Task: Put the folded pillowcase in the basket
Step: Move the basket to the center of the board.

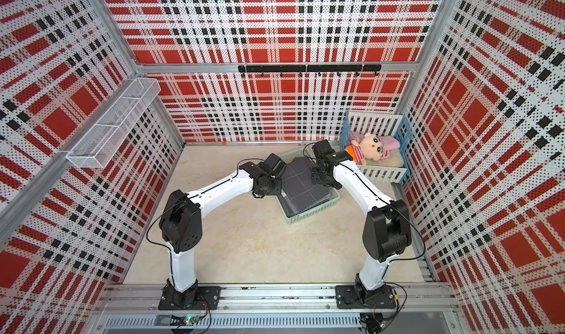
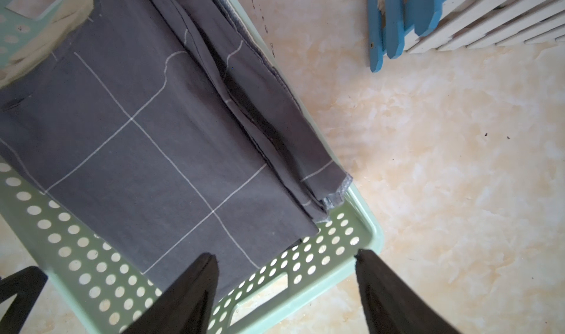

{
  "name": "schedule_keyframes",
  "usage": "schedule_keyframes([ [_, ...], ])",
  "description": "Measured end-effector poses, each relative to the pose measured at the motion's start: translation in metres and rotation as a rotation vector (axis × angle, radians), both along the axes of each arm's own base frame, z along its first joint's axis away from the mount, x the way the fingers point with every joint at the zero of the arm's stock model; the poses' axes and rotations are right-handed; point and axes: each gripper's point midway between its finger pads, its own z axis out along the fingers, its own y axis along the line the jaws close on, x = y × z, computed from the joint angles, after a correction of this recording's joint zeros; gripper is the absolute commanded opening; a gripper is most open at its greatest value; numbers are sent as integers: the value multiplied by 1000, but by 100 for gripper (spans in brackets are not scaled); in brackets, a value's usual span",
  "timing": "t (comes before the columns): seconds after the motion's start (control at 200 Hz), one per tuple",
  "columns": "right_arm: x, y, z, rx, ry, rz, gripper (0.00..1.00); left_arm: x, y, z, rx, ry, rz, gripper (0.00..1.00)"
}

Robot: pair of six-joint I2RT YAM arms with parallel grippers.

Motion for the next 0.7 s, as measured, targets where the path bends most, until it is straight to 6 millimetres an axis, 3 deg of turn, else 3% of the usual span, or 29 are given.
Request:
schedule_keyframes([
  [0.12,0,1,0,3,1,2,78,-3,-4,-14,13,28,-13,40],
  [0.21,0,0,0,1,0,1,78,-7,-6,-29,29,57,-16,11],
  [0.276,0,0,0,0,0,1,78,-4,-5,-29,14,44,25,0],
  [0.491,-1,-1,9,1,-23,6,78,6,28,-30,20,48,28,0],
  [0.701,-1,-2,11,-9,-26,23,78,28,70,-28,56,47,49,0],
])
